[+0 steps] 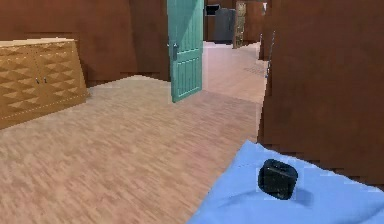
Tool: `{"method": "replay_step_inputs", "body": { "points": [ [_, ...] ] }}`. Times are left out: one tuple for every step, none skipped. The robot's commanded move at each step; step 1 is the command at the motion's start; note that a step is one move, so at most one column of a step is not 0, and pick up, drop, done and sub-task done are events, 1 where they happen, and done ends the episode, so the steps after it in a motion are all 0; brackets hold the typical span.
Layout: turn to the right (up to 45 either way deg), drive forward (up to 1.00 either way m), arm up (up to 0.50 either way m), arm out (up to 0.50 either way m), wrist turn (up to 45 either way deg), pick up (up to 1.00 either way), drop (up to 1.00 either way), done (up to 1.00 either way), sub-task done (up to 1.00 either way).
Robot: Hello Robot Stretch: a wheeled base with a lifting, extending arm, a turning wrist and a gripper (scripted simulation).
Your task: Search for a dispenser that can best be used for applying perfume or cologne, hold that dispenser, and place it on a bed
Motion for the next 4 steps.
{"method": "replay_step_inputs", "body": {
  "points": [
    [0.0,0.00,0.00,0.00,39.0,0.00,0.00,0.00,0.00],
    [0.0,0.00,-0.26,0.00,0.0,0.00,0.00,0.00,0.00],
    [0.0,0.00,-0.32,0.00,0.0,0.00,0.00,0.00,0.00],
    [0.0,0.00,0.00,0.00,0.0,0.00,1.00,0.00,0.00]
  ]
}}
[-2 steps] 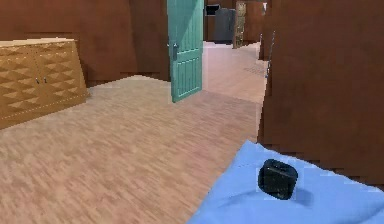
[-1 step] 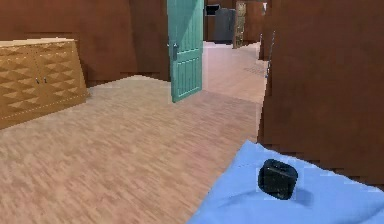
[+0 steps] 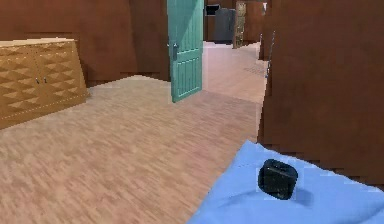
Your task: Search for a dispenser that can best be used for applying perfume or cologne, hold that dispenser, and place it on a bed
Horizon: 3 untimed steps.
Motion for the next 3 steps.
{"method": "replay_step_inputs", "body": {
  "points": [
    [0.0,0.00,0.10,0.00,0.0,0.00,0.00,0.00,0.00],
    [0.0,0.00,0.00,-0.08,0.0,0.00,0.00,0.00,0.00],
    [0.0,0.00,0.00,0.00,0.0,0.00,0.00,1.00,0.00]
  ]
}}
